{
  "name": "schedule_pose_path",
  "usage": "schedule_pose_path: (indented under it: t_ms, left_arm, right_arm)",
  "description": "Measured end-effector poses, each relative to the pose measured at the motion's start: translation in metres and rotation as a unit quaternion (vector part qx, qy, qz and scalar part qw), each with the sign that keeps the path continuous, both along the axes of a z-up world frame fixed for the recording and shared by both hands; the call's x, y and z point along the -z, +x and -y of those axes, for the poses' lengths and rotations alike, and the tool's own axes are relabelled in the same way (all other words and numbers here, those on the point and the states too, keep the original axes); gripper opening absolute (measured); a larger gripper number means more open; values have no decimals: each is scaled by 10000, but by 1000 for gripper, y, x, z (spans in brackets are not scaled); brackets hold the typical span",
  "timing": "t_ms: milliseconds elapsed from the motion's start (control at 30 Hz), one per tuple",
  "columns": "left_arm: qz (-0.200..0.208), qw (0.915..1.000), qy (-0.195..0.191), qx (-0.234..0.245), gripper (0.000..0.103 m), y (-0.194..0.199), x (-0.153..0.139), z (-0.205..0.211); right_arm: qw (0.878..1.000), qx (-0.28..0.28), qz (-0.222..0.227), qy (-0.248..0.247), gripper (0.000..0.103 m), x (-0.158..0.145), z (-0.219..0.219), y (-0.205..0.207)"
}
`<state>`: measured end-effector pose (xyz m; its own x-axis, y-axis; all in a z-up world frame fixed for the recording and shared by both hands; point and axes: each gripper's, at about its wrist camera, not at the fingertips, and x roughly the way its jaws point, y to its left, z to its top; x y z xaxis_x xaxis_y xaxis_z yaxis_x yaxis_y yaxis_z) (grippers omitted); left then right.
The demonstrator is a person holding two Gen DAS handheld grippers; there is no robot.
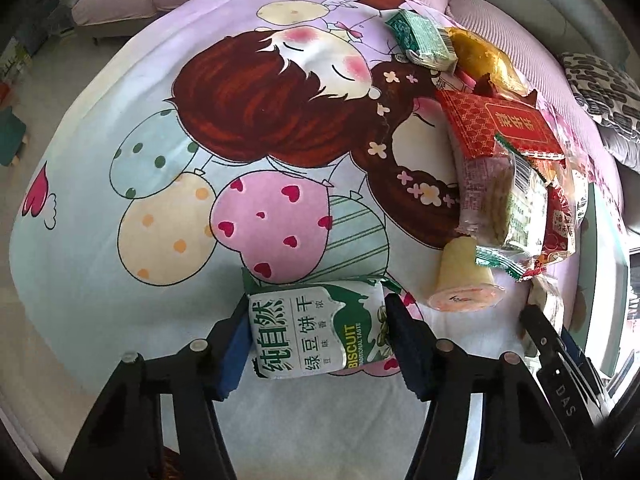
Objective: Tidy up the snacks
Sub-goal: 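Carry both packets to the tray and open both tools to release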
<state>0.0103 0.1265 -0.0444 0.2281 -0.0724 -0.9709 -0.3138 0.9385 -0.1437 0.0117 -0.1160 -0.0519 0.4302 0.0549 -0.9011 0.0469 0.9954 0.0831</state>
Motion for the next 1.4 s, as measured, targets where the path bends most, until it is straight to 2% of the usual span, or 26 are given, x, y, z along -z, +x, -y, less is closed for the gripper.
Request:
schedule_pose_path:
  t_ms: [367,533,633,800,1000,1167,1400]
  left_arm:
    - [189,9998,83,-29,63,-14,-21,5]
    - [550,9983,149,130,63,-16,-51,20]
    - [758,9965,143,310,63,-4,-71,38]
    - [1144,9891,100,925,63,24,-103,96]
    - [1327,9759,-78,1729,63,68,-109,183]
    - [1298,9657,-172,2240,63,96,-101,249]
    - [1175,9556,-171,2696,63,128,-73,318]
  right_arm:
    - [9989,108,384,240,54,-36,27,-38]
    - [9966,383,690,256,55,-61,48,-36]
    - [9940,662,848,195,55,-74,70,-26]
    - [9871,1257,989,115,55,-85,116,-5]
    - [9761,1941,974,49,55,-84,177,16]
    - [9658,2461,823,-21,55,-72,229,25]
    - [9540,2928,647,12,55,-48,282,37]
